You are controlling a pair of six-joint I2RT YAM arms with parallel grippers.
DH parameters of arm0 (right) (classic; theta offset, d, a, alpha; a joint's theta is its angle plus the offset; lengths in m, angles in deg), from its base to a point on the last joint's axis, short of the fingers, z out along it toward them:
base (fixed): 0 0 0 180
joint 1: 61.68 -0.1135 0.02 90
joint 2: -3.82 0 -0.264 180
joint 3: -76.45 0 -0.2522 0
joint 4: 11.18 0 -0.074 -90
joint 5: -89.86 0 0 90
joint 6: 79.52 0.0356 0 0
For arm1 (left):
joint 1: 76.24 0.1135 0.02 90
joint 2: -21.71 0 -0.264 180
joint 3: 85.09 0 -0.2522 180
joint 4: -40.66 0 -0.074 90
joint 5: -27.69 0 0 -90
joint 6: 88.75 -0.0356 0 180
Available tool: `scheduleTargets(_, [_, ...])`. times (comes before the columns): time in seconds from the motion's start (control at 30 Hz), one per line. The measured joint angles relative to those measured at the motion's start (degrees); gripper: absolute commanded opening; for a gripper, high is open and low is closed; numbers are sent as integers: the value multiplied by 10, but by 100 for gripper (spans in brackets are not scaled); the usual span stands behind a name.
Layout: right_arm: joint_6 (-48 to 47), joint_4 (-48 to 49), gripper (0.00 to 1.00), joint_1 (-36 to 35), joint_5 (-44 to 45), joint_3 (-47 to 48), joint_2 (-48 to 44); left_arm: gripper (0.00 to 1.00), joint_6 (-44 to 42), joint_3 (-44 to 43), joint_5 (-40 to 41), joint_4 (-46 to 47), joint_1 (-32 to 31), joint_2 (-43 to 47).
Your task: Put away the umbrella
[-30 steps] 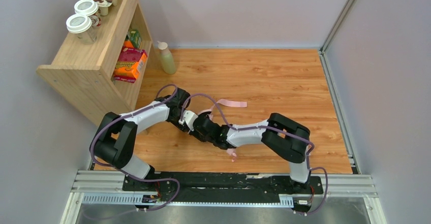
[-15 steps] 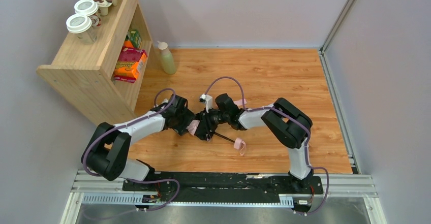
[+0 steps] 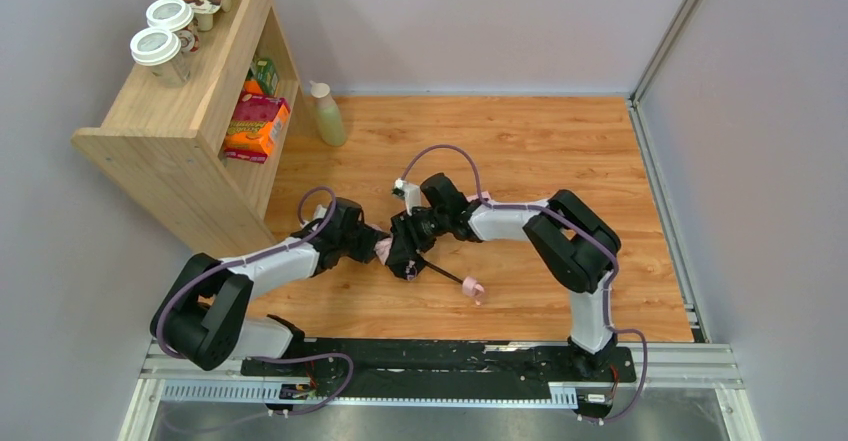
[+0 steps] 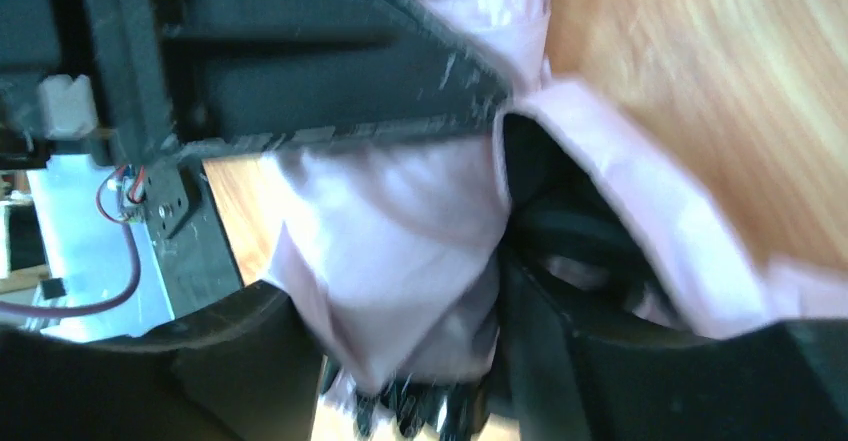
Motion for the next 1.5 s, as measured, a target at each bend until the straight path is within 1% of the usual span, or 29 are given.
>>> scheduleTargets(0.07, [-21,-70,98,-9,50,0,-37,0,-5,1,3,1,-4,0])
scheduleTargets(0.1, [-31,-97,100,-13,71,0,-56,0,-7,1,3,0,-4,0])
scheduleTargets(0.17, [-71,-143,100,-31,142,0,-108,0,-8,1,3,0,-4,0])
scheduleTargets(0.23, [-114,-159,100,-56,213,-1,-159,0,-8,-1,2,-3,-4,-1])
scheduleTargets(0.37, [-188,-137,100,-127,308,-13,-217,0,-8,-10,1,-18,-4,-5])
scheduleTargets(0.47, [-243,-106,100,-177,374,-19,-206,0,-8,-24,-1,-41,-4,-10])
scheduleTargets(0.6, [-306,-66,99,-214,448,-24,-152,0,-11,-49,-4,-76,-3,-24])
scheduleTargets(0.73, [-351,-39,93,-232,521,-24,-90,0,-13,-63,-13,-94,-2,-35])
scheduleTargets(0.8, [-362,-27,87,-238,557,-25,-66,0,-13,-66,-16,-98,-2,-37])
scheduleTargets(0.83, [-363,-20,81,-240,575,-26,-59,0,-13,-67,-19,-99,0,-38])
scheduleTargets(0.87, [-364,-12,69,-242,594,-27,-57,0,-13,-68,-22,-101,2,-38])
scheduleTargets(0.93, [-363,-8,37,-244,619,-27,-50,0,-13,-68,-24,-101,3,-39])
scheduleTargets(1.03, [-350,-6,0,-245,644,-27,-40,0,-17,-68,-29,-104,5,-40])
scheduleTargets(1.07, [-344,-7,0,-245,645,-27,-40,7,-20,-68,-29,-105,5,-40])
scheduleTargets(1.1, [-337,-7,0,-244,645,-27,-40,18,-24,-68,-29,-106,5,-38])
scheduleTargets(1.13, [-331,-7,0,-243,641,-27,-41,41,-29,-68,-28,-106,5,-38])
scheduleTargets(1.17, [-323,-9,0,-239,630,-27,-43,51,-33,-69,-26,-106,5,-37])
scheduleTargets(1.2, [-313,-11,0,-233,614,-27,-45,70,-38,-70,-21,-106,5,-37])
scheduleTargets(1.23, [-303,-10,0,-222,587,-27,-47,73,-44,-72,-14,-108,5,-37])
scheduleTargets(1.3, [-276,-9,0,-193,523,-27,-51,73,-58,-74,-7,-111,5,-37])
scheduleTargets(1.5, [-172,13,0,-76,238,-23,-41,74,-80,-77,4,-105,5,-35])
